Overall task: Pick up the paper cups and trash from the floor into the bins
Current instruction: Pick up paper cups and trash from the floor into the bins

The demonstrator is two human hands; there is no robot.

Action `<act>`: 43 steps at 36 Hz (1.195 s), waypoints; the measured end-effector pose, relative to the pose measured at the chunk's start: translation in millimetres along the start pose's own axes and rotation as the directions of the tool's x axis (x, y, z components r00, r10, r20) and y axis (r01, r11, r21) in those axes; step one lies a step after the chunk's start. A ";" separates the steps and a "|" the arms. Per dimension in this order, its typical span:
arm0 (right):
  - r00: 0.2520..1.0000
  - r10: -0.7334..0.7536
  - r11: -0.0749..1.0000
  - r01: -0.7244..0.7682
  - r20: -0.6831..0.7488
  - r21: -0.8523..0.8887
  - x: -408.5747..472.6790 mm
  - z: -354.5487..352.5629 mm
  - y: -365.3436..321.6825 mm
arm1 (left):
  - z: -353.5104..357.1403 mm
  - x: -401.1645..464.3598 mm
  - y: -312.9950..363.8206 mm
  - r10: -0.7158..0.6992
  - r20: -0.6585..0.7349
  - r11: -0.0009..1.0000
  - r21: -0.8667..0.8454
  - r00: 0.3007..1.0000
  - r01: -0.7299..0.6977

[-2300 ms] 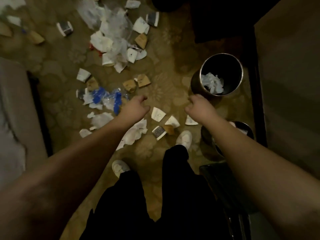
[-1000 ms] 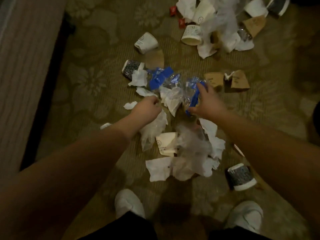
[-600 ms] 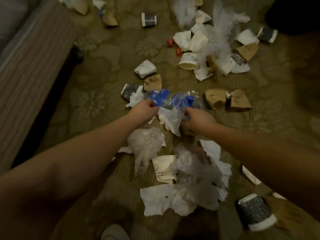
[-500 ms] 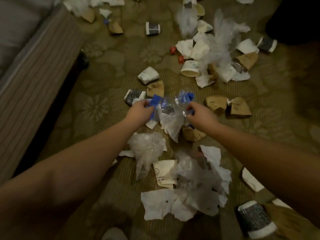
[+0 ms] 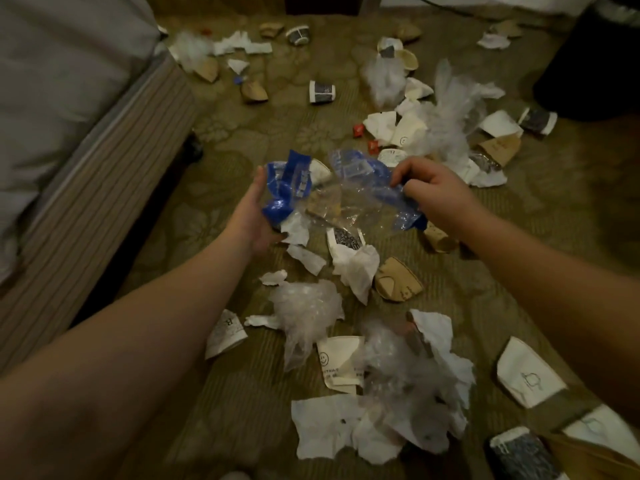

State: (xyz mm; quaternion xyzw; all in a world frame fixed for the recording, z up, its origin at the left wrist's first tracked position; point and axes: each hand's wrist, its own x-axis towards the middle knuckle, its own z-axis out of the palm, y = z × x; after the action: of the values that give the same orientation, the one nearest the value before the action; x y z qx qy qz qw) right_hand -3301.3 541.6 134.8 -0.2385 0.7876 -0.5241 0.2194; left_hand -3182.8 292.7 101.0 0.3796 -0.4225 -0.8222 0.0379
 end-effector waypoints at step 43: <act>0.989 -0.074 0.990 0.089 0.131 -0.109 9.5 78.7 -11.5 | 28.3 -44.9 -10.6 -0.253 0.191 0.877 0.459 0.948 0.142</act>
State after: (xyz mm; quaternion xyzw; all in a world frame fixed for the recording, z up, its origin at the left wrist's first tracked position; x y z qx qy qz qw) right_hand -3260.3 475.3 116.8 -0.3156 0.7904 -0.4704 0.2334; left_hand -3166.8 335.6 130.0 0.3152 -0.5570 -0.7455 -0.1858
